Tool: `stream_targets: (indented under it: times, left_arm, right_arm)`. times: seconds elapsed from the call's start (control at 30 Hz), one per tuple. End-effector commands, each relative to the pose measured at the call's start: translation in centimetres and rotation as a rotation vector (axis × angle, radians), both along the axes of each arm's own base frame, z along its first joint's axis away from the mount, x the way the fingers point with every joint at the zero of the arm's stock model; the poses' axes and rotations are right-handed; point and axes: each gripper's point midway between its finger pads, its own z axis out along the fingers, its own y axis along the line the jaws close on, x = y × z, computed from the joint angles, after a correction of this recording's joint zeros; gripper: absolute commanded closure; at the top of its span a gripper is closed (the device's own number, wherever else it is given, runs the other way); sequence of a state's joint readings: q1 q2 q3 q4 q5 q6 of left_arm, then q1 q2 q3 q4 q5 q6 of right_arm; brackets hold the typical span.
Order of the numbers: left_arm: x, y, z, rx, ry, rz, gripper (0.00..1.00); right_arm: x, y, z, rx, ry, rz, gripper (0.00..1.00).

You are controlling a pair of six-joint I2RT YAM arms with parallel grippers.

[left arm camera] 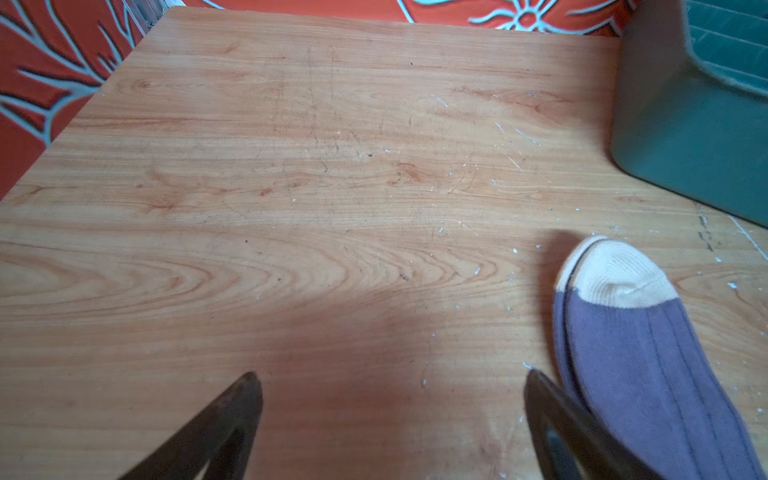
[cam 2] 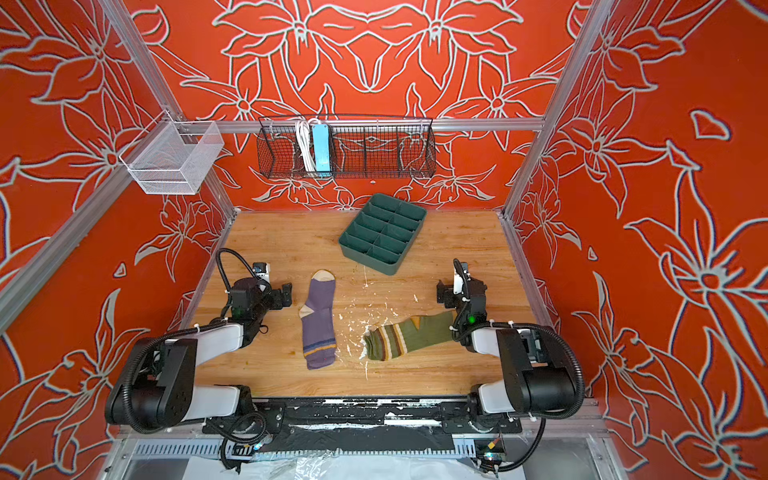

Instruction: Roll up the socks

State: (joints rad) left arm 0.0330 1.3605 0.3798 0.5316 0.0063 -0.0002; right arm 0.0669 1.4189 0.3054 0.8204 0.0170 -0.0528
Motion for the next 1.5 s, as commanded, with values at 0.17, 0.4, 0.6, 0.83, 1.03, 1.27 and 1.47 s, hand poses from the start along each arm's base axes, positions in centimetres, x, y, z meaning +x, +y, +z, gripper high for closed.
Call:
stream_targets:
  times: [0.17, 0.4, 0.6, 0.83, 1.03, 1.27, 1.47]
  left_arm:
    - [0.5, -0.1, 0.9, -0.008, -0.023, -0.006, 0.03]
    - [0.5, -0.1, 0.9, -0.008, -0.024, -0.006, 0.03]
    - [0.5, -0.1, 0.8, -0.009, -0.022, -0.006, 0.03]
    - [0.5, 0.0, 0.8, -0.009, -0.02, -0.006, 0.03]
    - [0.5, -0.1, 0.9, -0.009, -0.023, -0.006, 0.03]
    - [0.6, 1.4, 2.0, -0.002, -0.013, 0.086, 0.03]
    - [0.2, 1.2, 7.9, -0.007, -0.054, 0.08, 0.03]
  right_arm:
    - [0.0, 0.0, 0.5, -0.008, -0.017, 0.013, 0.02]
    - [0.0, -0.1, 0.5, -0.005, -0.017, 0.009, 0.02]
    - [0.0, -0.3, 0.5, -0.004, -0.015, 0.005, 0.02]
    - [0.1, -0.3, 0.5, 0.0, -0.013, 0.005, 0.02]
    - [0.1, -0.3, 0.4, 0.001, -0.013, 0.005, 0.02]
    - [-0.1, -0.1, 0.6, 0.003, -0.025, 0.016, 0.02]
    - [-0.8, 0.3, 5.2, 0.01, -0.025, 0.04, 0.02]
